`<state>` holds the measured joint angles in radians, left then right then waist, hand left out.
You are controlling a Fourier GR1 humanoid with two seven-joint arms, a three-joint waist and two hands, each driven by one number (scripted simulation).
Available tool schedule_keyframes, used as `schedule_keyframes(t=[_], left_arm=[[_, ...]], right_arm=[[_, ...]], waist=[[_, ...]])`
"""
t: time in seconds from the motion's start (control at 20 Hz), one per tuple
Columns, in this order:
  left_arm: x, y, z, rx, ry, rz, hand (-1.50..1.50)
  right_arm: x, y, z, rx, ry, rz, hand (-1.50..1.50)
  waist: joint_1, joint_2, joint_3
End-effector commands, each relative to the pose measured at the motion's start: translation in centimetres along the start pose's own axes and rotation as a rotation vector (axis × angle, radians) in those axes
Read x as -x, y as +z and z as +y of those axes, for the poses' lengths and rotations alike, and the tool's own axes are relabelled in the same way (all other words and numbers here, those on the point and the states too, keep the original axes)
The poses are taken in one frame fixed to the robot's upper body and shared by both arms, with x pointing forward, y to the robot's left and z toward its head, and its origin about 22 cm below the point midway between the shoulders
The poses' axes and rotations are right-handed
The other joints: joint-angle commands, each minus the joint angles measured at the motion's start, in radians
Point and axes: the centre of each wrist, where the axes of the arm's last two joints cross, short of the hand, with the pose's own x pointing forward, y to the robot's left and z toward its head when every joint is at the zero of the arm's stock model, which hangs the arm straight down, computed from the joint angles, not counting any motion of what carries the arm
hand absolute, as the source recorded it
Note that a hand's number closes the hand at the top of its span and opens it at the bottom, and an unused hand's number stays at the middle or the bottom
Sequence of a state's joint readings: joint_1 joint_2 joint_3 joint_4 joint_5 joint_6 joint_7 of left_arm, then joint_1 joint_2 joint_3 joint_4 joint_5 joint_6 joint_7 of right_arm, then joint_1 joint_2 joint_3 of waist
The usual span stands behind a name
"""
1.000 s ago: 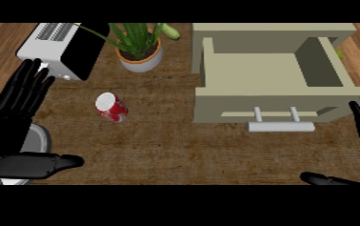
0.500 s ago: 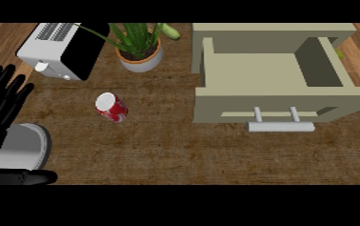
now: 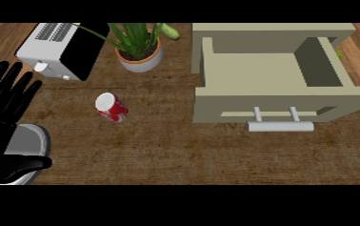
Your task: Pick up the can, place it into the drawer and close the drawer
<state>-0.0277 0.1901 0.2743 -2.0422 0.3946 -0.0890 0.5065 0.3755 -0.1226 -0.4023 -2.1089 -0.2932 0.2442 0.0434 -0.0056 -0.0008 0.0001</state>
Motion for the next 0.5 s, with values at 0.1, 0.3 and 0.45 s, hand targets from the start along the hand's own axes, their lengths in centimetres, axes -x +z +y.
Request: schedule_keyframes(t=[0.1,0.3,0.45], left_arm=[[-1.5,-2.5,0.1,-0.006,0.086,0.05,-1.5],[2.4,-2.4,-1.1,-0.007,0.09,0.055,-1.5],[1.7,-5.3,-1.1,0.0,0.076,0.08,-1.5]], right_arm=[[-1.8,0.8,-2.7,-0.002,0.008,-0.008,-1.5],[-0.2,2.0,-2.4,0.002,-0.006,-0.001,-1.5],[-0.6,1.3,-2.5,-0.002,-0.008,0.008,-1.5]], waist=[[-0.005,0.0,0.0],[-0.001,0.0,0.0],[-0.002,0.001,0.0]])
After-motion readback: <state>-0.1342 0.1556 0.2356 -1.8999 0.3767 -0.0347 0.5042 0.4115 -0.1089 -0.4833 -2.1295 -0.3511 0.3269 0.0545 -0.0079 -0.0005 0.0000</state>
